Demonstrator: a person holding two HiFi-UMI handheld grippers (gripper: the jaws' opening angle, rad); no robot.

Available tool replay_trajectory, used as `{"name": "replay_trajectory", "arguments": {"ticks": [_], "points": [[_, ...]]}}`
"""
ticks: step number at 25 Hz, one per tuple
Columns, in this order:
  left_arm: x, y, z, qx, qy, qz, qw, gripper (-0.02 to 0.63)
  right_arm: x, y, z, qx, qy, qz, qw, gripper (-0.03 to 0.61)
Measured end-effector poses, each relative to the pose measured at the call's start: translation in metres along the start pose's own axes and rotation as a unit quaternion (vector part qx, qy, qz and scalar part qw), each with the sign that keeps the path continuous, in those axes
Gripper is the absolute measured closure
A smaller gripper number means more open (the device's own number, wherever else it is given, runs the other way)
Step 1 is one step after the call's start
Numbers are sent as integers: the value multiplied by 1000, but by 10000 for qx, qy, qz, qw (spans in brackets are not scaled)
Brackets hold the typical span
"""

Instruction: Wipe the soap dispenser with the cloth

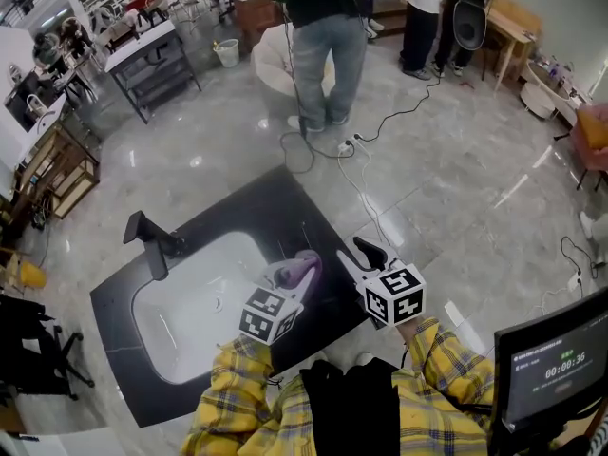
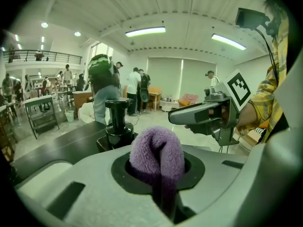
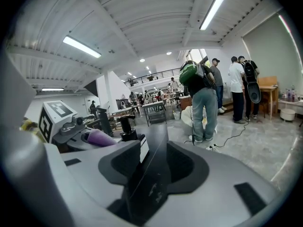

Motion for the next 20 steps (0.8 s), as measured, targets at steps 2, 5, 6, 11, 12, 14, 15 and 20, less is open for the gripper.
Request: {"name": "replay_trajectory", "arguments": {"ticks": [2,5,6,11,12,14,15,20], "points": [[1,-2,1,70,117,-25,9999,571,0,3,0,5,19,21,10000,417],[1,-4,2,174,223,-39,9996,571,-1,6,1,5,21,31,10000,419],[1,-4,1,225,251,-40,9994,571,0,6,2,0,27,39,10000,419],[5,-3,-6,517,461,16,9976,571,5,3,3,7,94,135,9999,422],[5,-2,-7,563,483,45,9972,571,6,2,3,11,104,167,9998,423],[6,0,-9,630,509,110,9967,571,10,0,4,20,129,245,9996,423],[7,2,-11,654,521,143,9964,571,13,-2,4,25,143,286,9995,423],[14,11,-19,754,488,391,9952,571,24,-9,3,55,223,465,9987,423]]}}
Point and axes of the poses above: the fingertips, and each gripper's own axes: y backward along the fingers, x to its left, z out of its top, the point moved 4 cm from there along y, backward along the fingers, and after that the axes turned 3 degrees about x, right-handed, at the moved point
